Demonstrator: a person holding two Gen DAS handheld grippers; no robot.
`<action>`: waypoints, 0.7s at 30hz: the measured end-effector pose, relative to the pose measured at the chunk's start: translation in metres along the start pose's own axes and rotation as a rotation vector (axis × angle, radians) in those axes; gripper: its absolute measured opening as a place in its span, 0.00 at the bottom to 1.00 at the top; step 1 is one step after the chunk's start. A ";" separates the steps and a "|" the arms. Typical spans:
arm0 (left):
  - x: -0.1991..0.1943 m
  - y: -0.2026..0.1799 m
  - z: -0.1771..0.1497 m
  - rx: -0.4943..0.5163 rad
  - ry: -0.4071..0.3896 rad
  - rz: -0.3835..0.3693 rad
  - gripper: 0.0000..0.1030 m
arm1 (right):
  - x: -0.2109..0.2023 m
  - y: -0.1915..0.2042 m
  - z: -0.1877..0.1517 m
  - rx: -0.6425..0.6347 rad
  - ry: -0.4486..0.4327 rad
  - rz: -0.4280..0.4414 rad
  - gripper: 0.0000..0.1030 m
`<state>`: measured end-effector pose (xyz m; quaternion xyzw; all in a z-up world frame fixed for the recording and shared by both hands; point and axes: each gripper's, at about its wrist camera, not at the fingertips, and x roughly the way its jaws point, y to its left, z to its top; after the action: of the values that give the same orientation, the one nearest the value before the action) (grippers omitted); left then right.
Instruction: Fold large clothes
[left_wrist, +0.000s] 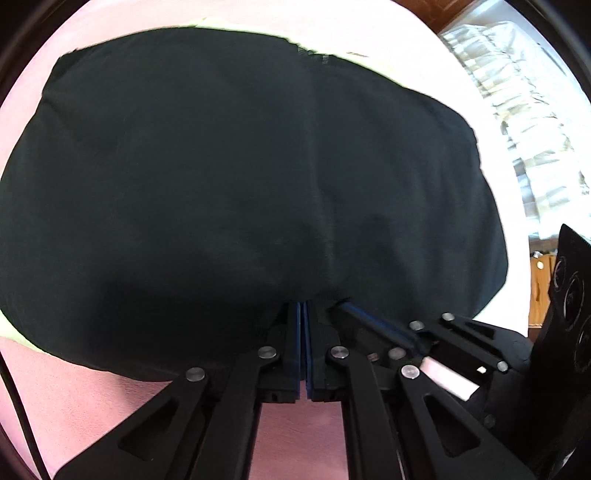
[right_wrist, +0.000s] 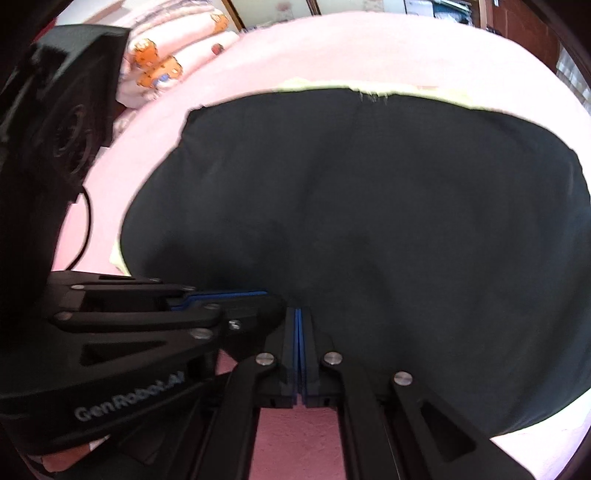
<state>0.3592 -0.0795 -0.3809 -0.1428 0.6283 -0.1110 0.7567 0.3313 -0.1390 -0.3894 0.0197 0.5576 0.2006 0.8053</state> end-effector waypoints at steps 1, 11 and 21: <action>0.002 0.004 -0.001 -0.016 0.000 0.011 0.02 | 0.003 -0.003 -0.001 -0.001 0.009 -0.008 0.00; 0.001 0.049 -0.007 -0.116 -0.013 -0.004 0.01 | 0.000 -0.055 -0.013 0.086 0.036 -0.054 0.00; -0.016 0.070 -0.002 -0.102 -0.067 0.135 0.01 | -0.038 -0.118 -0.032 0.214 0.028 -0.151 0.00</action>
<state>0.3531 -0.0084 -0.3911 -0.1419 0.6155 -0.0226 0.7749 0.3260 -0.2665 -0.3977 0.0608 0.5867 0.0788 0.8036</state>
